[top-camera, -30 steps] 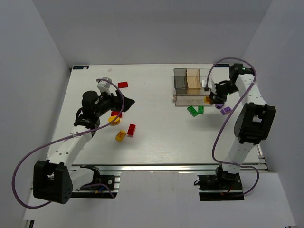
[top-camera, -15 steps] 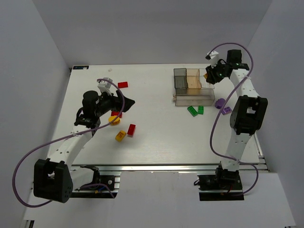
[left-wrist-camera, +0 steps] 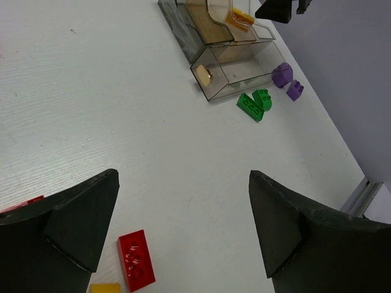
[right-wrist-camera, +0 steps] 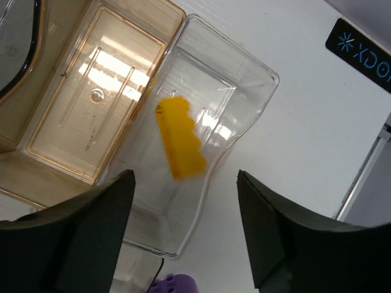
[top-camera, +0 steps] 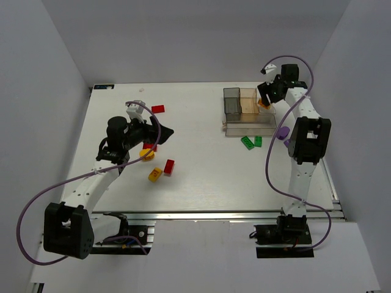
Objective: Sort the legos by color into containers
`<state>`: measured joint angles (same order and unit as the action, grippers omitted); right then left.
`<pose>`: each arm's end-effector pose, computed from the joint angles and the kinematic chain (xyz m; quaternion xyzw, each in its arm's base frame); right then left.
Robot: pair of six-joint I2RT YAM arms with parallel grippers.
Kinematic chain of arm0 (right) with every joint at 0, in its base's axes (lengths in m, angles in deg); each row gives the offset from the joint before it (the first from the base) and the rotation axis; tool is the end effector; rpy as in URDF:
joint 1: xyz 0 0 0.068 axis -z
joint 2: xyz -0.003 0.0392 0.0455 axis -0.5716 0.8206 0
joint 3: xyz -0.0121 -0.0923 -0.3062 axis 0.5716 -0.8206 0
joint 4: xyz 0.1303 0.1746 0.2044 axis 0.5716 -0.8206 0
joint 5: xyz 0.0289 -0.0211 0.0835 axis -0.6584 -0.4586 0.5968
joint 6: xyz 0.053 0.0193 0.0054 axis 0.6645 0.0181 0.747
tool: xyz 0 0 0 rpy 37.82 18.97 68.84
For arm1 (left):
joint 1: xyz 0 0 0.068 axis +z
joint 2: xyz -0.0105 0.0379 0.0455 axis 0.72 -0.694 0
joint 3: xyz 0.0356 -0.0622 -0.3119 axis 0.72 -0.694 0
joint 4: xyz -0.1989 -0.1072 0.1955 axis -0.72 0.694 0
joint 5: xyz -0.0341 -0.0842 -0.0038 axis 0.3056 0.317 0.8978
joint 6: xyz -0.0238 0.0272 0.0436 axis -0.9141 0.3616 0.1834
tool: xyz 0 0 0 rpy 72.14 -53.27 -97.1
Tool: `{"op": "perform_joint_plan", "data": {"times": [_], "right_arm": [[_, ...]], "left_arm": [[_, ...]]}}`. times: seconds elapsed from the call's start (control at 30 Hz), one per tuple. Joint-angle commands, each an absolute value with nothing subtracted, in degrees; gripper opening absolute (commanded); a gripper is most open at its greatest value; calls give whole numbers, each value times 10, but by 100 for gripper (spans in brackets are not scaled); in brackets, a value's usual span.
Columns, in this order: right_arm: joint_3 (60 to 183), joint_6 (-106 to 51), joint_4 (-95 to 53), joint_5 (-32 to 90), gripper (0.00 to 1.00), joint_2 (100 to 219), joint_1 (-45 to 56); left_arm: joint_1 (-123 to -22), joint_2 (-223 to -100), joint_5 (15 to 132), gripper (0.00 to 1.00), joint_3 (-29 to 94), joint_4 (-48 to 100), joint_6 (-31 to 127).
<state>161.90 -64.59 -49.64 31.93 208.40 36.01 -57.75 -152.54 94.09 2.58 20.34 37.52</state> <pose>0.5941 -0.0047 0.2671 -0.2629 0.8745 -0.0261 0.4067 0.2728 -0.0759 0.3073 0.0789 0.7860 -0.3577 0.4980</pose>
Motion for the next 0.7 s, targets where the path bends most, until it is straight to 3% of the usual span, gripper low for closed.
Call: {"op": "perform_joint_plan", "data": {"times": [0.0,0.13,0.23,0.3,0.33,0.37,0.43,0.47,0.53,0.57,0.6,0.63,0.67], "right_arm": [[1624,-643,-471,311,75,2071,362],[1619,-636,-472,327,84,2056,362],[1607,-623,-476,363,79,2023,363],[1554,-621,-476,452,38,1956,364],[1526,-621,-476,493,9,1928,364],[1493,-614,-461,533,0,1896,364],[1377,-580,-437,659,0,1797,364],[1343,-576,-430,711,16,1746,365],[1270,-568,-427,823,57,1711,364],[1253,-572,-432,848,72,1687,363],[1244,-580,-456,866,78,1675,361],[1222,-575,-457,865,88,1666,359],[1207,-563,-448,858,89,1639,358]], "left_arm": [[-575,-1525,951,97,50,204,381],[-575,-1536,949,97,53,211,381],[-575,-1545,935,90,59,226,380],[-575,-1565,928,65,73,253,383],[-575,-1576,925,51,83,270,388],[-583,-1598,917,28,105,316,398],[-601,-1619,871,15,131,364,405],[-601,-1636,862,7,161,420,404],[-616,-1648,794,3,182,478,404],[-616,-1648,761,1,186,520,399],[-616,-1639,688,5,179,533,395],[-621,-1630,663,16,172,541,389],[-621,-1622,617,30,163,552,377]]}}
